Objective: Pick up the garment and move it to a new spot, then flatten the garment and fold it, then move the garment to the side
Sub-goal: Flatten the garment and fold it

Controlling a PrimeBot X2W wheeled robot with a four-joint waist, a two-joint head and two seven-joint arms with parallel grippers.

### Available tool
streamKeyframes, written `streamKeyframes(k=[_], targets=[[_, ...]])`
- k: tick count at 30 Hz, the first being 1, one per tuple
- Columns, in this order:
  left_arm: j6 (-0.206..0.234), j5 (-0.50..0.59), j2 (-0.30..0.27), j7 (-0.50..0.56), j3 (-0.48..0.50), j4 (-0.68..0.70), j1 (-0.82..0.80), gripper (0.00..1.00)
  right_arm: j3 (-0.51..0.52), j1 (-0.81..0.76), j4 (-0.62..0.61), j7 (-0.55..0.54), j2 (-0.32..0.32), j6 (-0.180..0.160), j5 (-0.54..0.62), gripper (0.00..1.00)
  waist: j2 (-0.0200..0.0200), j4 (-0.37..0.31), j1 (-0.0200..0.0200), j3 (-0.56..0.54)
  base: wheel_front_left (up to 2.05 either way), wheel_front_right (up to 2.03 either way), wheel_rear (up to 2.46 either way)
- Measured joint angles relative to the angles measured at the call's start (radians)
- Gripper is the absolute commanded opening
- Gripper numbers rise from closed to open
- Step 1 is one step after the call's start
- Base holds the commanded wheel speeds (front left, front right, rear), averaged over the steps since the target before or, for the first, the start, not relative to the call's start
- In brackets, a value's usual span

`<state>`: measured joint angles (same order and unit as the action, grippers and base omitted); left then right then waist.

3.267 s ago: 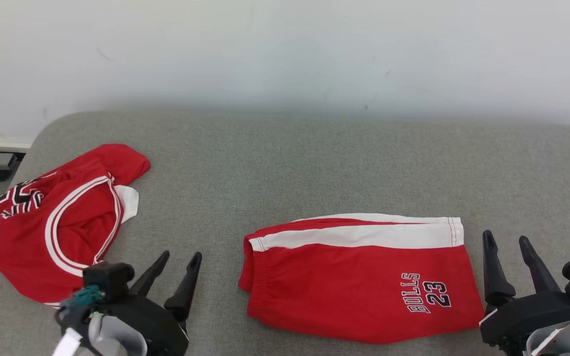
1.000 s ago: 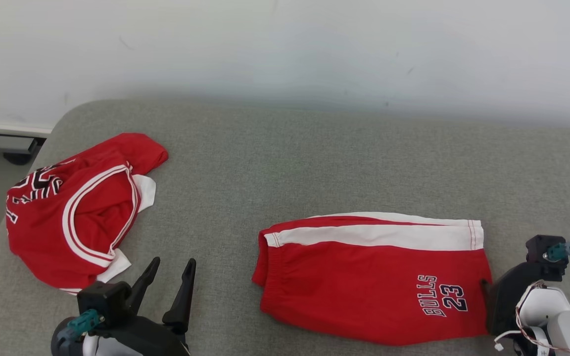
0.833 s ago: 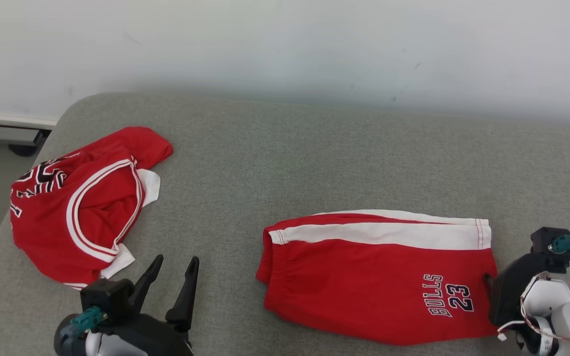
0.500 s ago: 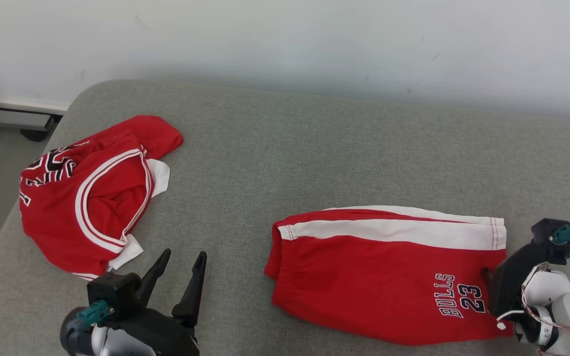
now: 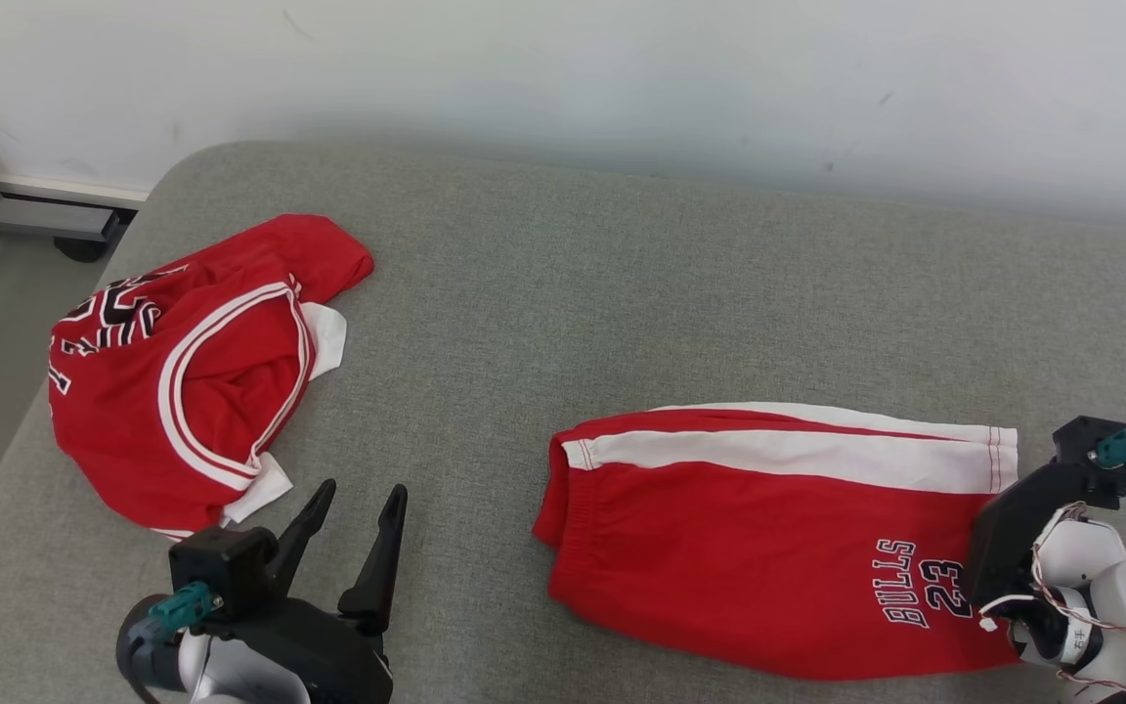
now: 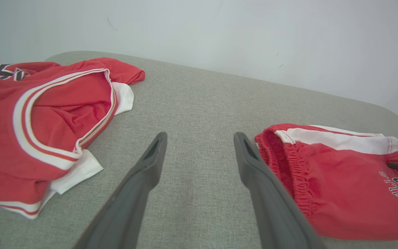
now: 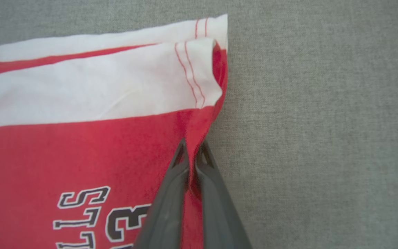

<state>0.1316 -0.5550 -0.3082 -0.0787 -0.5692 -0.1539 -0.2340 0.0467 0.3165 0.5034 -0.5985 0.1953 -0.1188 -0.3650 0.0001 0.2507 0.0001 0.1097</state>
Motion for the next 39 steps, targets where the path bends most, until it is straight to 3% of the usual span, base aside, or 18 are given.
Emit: streamKeyframes(k=[5,16,20,23,26,39], targets=[[0.0,0.0,0.0,0.001,0.0,0.0,0.0,1.0,0.036,0.0,0.001,0.001,0.003,0.0,-0.009,0.0,0.0,-0.003,0.0,-0.001,0.0,0.0,0.0],[0.0,0.0,0.001,0.005,0.0,-0.001,0.001,1.0,0.142,-0.026,-0.024,0.006,0.113,-0.005,-0.003,0.0,0.0,-0.019,-0.0001,-0.011,0.0,0.0,0.0],[0.0,0.0,0.007,0.005,-0.003,-0.005,0.003,1.0,0.139,-0.028,-0.035,0.001,0.124,-0.005,0.027,0.0,0.0,-0.024,-0.0001,-0.022,0.0,0.0,0.0],[0.0,0.0,0.012,0.008,-0.012,-0.007,0.004,1.0,0.135,-0.038,-0.062,-0.009,0.107,-0.006,0.027,0.0,0.0,-0.029,-0.0001,-0.033,0.0,0.0,0.0],[0.0,0.0,0.01,0.008,-0.016,-0.015,0.005,1.0,0.08,-0.047,-0.111,-0.037,0.031,-0.003,0.012,0.0,0.0,-0.035,-0.0001,-0.048,0.0,0.0,0.0],[-0.009,0.0,0.019,0.018,-0.034,-0.023,0.025,1.0,-0.081,-0.059,-0.263,-0.111,-0.083,0.075,-0.007,0.0,0.0,-0.048,-0.0001,-0.095,0.0,0.0,0.0]])
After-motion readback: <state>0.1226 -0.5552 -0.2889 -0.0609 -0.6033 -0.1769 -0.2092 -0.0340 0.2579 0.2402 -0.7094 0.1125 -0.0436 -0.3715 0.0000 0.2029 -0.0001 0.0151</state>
